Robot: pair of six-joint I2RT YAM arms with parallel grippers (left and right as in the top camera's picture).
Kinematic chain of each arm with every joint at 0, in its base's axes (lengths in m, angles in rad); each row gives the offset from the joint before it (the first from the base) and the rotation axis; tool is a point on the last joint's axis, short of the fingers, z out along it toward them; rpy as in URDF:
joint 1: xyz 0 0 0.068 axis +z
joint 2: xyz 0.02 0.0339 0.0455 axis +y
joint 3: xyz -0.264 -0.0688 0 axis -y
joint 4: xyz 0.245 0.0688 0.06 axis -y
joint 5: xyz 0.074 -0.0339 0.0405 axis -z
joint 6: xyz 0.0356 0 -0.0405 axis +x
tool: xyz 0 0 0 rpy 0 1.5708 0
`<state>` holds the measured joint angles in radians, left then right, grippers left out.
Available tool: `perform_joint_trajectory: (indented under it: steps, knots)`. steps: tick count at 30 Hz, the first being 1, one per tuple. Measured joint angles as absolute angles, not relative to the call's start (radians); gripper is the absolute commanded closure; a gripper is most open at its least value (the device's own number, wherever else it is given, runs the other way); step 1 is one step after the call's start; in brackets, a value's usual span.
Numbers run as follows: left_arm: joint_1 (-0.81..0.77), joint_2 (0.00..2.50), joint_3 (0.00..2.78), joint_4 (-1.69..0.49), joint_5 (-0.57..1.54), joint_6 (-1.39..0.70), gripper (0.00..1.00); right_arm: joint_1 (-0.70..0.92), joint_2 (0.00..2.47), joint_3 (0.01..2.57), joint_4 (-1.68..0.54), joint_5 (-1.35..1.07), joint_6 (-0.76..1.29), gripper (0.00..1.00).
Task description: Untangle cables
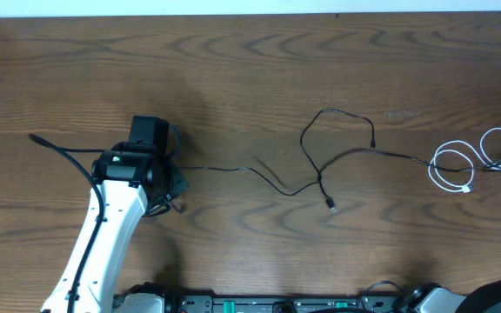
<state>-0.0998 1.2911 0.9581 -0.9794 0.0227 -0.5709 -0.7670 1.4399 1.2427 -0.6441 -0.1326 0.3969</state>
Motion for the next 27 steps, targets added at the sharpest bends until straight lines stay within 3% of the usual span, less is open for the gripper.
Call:
perform_joint_trajectory:
  steps: [3, 12, 27]
  knots:
    - [-0.1, 1.291, 0.958, -0.96, 0.092, -0.529, 0.93, -0.731, 1.459, 1.243, -0.638, -0.204, 0.357, 0.55]
    - [-0.1, 1.291, 0.958, -0.956, 0.212, -0.437, 0.93, -0.581, 1.475, 1.242, -0.669, -0.272, 0.301, 0.58]
    - [-0.1, 1.291, 0.958, -0.933, 0.299, -0.376, 0.92, -0.167, 1.545, 1.239, -0.852, -0.294, 0.237, 0.56]
